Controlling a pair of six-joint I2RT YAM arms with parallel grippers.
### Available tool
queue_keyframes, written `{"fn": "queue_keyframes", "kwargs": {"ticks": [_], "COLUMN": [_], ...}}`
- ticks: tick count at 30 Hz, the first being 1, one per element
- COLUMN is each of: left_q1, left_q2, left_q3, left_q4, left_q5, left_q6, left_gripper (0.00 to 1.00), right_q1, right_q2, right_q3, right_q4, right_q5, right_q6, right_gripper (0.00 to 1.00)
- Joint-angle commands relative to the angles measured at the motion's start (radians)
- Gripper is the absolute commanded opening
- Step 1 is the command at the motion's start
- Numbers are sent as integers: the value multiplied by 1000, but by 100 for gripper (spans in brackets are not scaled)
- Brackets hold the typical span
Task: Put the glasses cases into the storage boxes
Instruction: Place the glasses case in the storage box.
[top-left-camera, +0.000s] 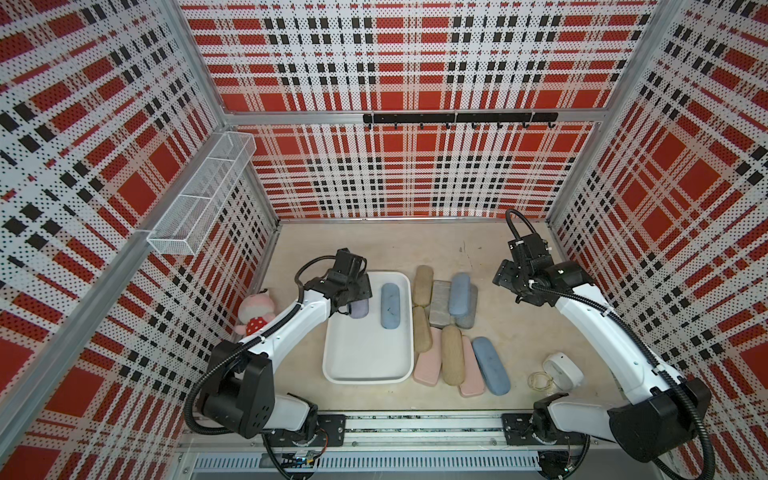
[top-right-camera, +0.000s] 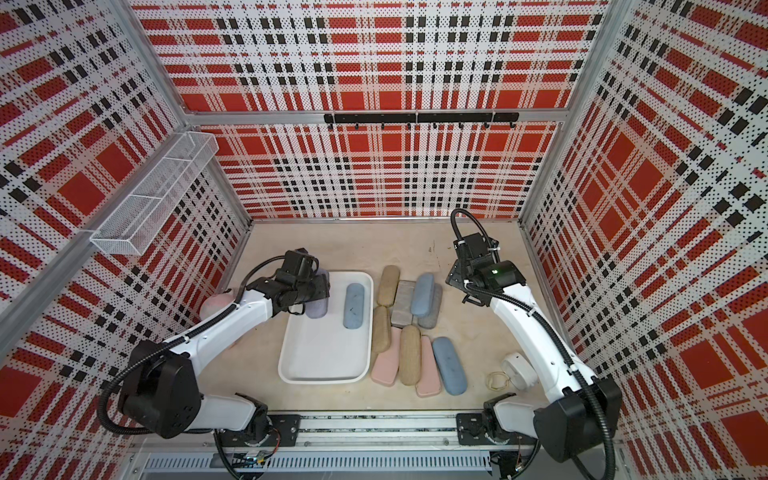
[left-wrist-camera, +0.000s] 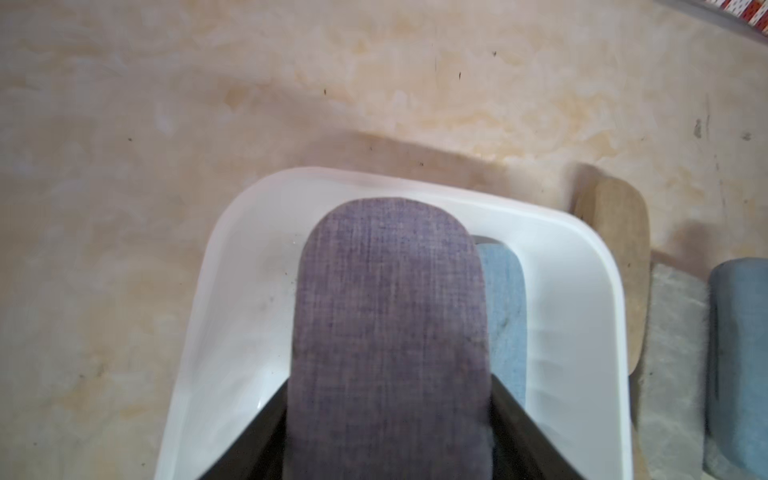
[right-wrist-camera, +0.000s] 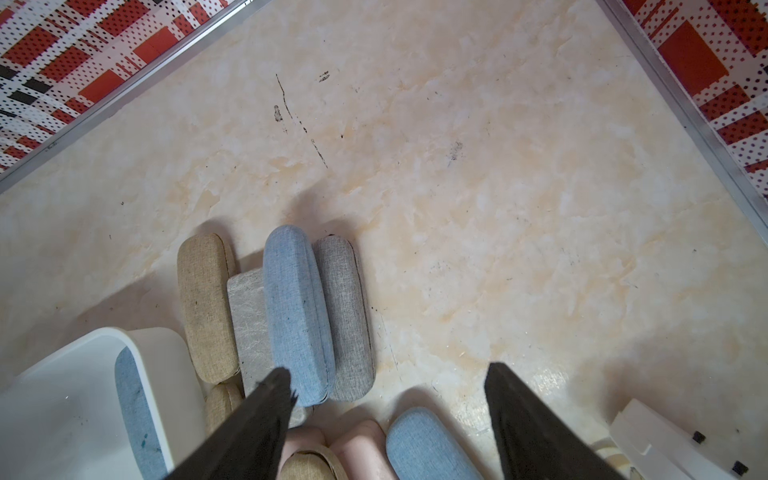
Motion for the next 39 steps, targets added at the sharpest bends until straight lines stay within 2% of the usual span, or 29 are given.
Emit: {"fn": "queue_keyframes", "kwargs": {"ticks": [1,15,33,39], "left_q1": [-1,-54,-110,-122], "left_q2": [40,240,337,350], "left_q3": [1,3,14,27], "left_q4": [118,193,245,228], "left_q5": [15,-55,-38,-59], "left_q6": [17,29,1,-6], "left_gripper": [60,57,55,66], "right_q1": [-5,-5,-5,-5], "right_q2": [-19,-53,-68,-63], "right_q3": [-16,-50,-47,-46], "right_q4": [7,11,-3,0], "right_q5": [-4,-11,-11,-20], "right_q6": [2,10,9,8], "right_gripper": [77,77,77,77]}}
